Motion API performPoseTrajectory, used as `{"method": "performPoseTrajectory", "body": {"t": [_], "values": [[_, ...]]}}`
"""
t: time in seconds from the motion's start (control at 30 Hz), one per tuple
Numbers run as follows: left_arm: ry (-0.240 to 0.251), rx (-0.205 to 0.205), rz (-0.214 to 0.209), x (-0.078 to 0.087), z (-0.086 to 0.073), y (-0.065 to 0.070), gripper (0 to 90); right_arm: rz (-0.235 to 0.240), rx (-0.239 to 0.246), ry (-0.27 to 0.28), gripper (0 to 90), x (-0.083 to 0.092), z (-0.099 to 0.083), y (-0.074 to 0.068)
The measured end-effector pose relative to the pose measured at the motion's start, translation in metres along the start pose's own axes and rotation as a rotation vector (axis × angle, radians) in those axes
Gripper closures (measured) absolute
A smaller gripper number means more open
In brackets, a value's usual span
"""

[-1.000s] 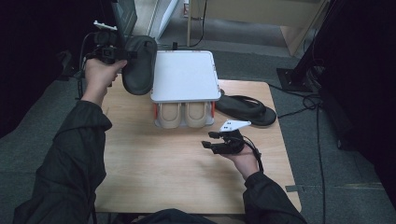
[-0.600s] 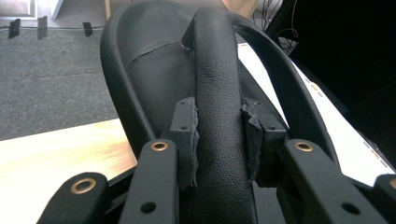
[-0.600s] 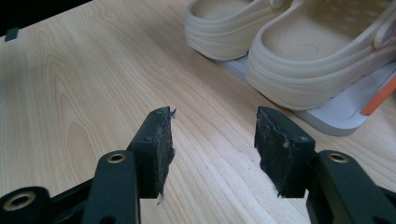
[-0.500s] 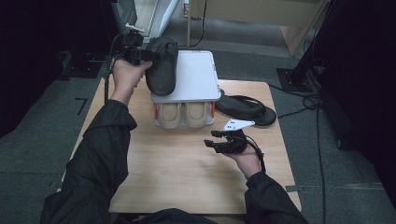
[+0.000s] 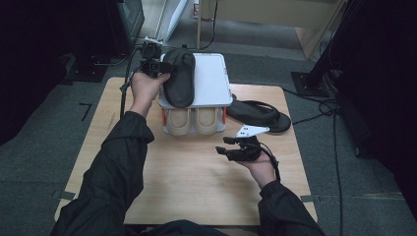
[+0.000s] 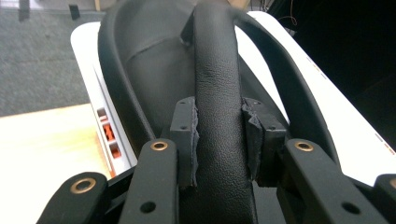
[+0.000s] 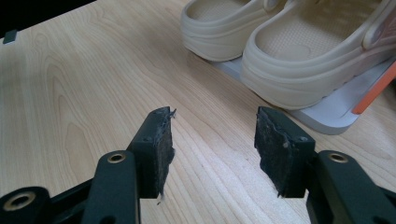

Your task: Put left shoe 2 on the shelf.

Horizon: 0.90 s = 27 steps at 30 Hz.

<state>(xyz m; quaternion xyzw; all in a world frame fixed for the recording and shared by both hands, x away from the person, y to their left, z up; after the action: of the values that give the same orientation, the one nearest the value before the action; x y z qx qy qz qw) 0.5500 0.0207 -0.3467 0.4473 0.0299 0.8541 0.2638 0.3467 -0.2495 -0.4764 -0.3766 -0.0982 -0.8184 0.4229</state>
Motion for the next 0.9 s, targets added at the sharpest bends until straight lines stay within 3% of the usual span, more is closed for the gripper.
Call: {"method": "performPoseTrajectory", "body": {"t": [0.23, 0.4, 0.57, 0.7, 0.77, 0.9], "values": [[-0.003, -0.008, -0.020, -0.002, -0.003, -0.004, 67.5, -0.003, 0.002, -0.002, 47.0, -0.001, 0.000, 0.000], [0.009, -0.017, -0.021, 0.002, -0.002, -0.006, 61.8, -0.004, 0.005, 0.000, 46.9, 0.000, 0.000, 0.001], [0.007, -0.026, -0.039, 0.011, -0.003, -0.010, 51.2, -0.009, -0.002, -0.001, 46.4, 0.000, 0.000, 0.003], [0.007, -0.049, -0.007, 0.021, -0.007, -0.014, 45.8, -0.014, -0.020, -0.007, 45.4, 0.000, -0.001, 0.005], [0.013, -0.041, -0.028, 0.025, -0.009, -0.016, 44.6, -0.019, -0.025, -0.005, 45.4, 0.000, -0.002, 0.007], [0.003, -0.062, -0.024, 0.031, -0.016, -0.018, 43.8, -0.031, -0.052, 0.008, 45.4, 0.002, -0.002, 0.013]]}}
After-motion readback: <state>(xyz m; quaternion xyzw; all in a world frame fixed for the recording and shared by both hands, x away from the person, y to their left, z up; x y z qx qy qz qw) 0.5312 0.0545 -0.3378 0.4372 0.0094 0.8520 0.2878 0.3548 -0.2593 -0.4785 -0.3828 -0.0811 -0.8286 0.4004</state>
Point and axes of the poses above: each handheld gripper's, and its own axes: x roughly backward along the jaws, z roughly out of its top, y roughly to its right, the point moved 4 cm from there along -x, roughly forward along the jaws, and after that the axes turned 11 degrees about -y, right-handed, at the moved point
